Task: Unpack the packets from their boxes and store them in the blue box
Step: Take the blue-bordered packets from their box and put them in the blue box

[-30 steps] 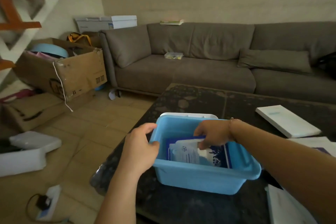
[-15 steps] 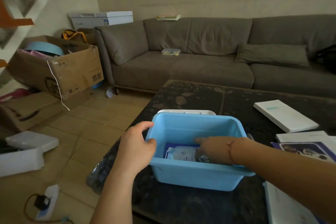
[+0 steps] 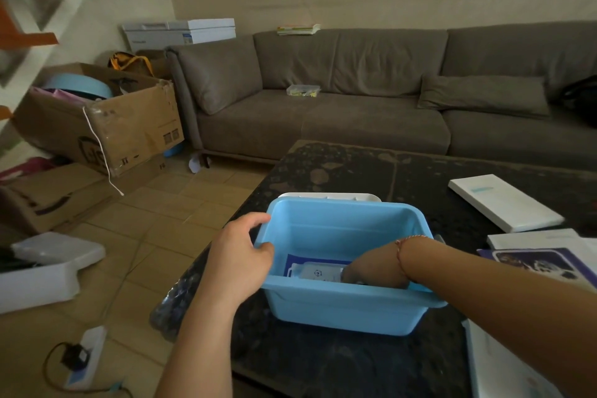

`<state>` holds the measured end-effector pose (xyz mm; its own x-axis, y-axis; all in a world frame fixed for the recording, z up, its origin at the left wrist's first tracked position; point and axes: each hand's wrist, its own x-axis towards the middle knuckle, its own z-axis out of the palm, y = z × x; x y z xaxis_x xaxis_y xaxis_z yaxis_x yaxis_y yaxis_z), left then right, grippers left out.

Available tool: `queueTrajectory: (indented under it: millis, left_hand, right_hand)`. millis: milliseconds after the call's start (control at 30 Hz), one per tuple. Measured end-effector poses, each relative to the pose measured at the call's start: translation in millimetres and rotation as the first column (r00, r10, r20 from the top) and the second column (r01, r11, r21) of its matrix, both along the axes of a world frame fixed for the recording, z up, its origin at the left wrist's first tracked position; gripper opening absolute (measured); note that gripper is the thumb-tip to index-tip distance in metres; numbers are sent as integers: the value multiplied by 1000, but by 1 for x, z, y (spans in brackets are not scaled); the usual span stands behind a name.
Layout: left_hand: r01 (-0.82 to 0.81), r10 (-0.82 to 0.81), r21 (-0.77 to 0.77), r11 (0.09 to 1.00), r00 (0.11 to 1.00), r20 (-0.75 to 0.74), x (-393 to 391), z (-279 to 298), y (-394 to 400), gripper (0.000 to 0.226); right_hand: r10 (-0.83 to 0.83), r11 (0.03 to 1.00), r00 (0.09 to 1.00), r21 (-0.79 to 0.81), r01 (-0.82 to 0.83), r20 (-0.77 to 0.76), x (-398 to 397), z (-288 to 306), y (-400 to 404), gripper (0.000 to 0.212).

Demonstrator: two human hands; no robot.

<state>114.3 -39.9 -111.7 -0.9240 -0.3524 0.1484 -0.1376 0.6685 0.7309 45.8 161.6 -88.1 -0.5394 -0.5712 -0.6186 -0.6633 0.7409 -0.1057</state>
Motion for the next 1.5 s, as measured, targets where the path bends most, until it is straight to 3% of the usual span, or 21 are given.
queueTrajectory:
  millis: [100, 167, 200, 267, 367, 433, 533, 633, 733, 800, 867, 933, 1000, 1100, 1167, 1233, 1367, 1500]
  left_hand:
    - [-26, 26, -5, 1000, 999, 20, 2, 4, 3, 44]
    - [-106, 101, -90, 990, 993, -61, 1, 9, 11, 35]
    - [-149, 128, -128, 980, 978, -164, 1, 12, 20, 32]
    - [-154, 77, -148, 977, 900, -429, 6, 23, 50, 25]
    - [103, -260, -265, 959, 694, -671, 19, 38, 118, 18]
    - [377, -545, -393, 839, 566, -619, 25, 31, 167, 17]
    - [636, -817, -517, 573, 496, -294, 28, 3, 225, 34]
    - [728, -861, -584, 360, 501, 94, 25, -24, 262, 70]
    - [727, -874, -645, 235, 448, 186, 22, -41, 279, 74]
    - [674, -895, -681, 287, 442, 60, 21, -46, 279, 55]
    - [691, -900, -608, 390, 426, -92, 18, -45, 274, 33]
    - [719, -877, -511, 471, 441, -188, 15, -42, 271, 27]
    - [711, -828, -425, 560, 490, -271, 10, -40, 271, 28]
    - [730, -734, -158, 665, 599, -319, 6, -39, 274, 33]
    - [727, -690, 10, 687, 656, -305, 3, -38, 274, 35]
    - [704, -651, 78, 706, 688, -320, 1, -37, 273, 34]
    - [698, -638, 103, 708, 696, -329, 0, -33, 271, 29]
    - [704, -659, 4, 711, 667, -347, -1, -36, 268, 39]
  right_hand:
    - [16, 995, 996, -95, -25, -89, -3, 8, 7, 45]
    - [-52, 948, 978, -317, -15, -201, 5, 29, 25, 44]
    - [-155, 875, 962, -484, 27, -226, 10, 41, 40, 42]
    - [-348, 625, 910, -779, 47, -224, 25, 57, 80, 35]
    - [-577, 229, 809, -973, 31, -110, 56, 52, 155, 23]
    - [-718, 86, 695, -995, 50, -28, 67, 30, 203, 17]
    - [-862, -26, 499, -992, 125, 85, 81, -6, 258, 18]
    - [-915, -15, 394, -986, 167, 81, 104, -38, 289, 23]
    - [-912, 13, 410, -995, 102, 30, 127, -58, 304, 14]
    - [-884, 129, 456, -991, 26, -103, 140, -65, 311, 12]
    - [-838, 231, 497, -972, -48, -224, 148, -68, 316, 6]
    - [-807, 324, 490, -941, -98, -329, 151, -73, 318, 23]
    - [-808, 386, 417, -909, -157, -415, 151, -78, 319, 28]
    - [-824, 428, 286, -868, -251, -489, 149, -80, 313, 22]
    - [-794, 493, 262, -834, -249, -548, 145, -79, 306, 19]
    - [-743, 564, 286, -796, -221, -606, 140, -81, 299, 18]
    - [-699, 615, 291, -757, -223, -653, 131, -84, 289, 17]
    - [-699, 625, 281, -753, -208, -658, 124, -87, 281, 17]
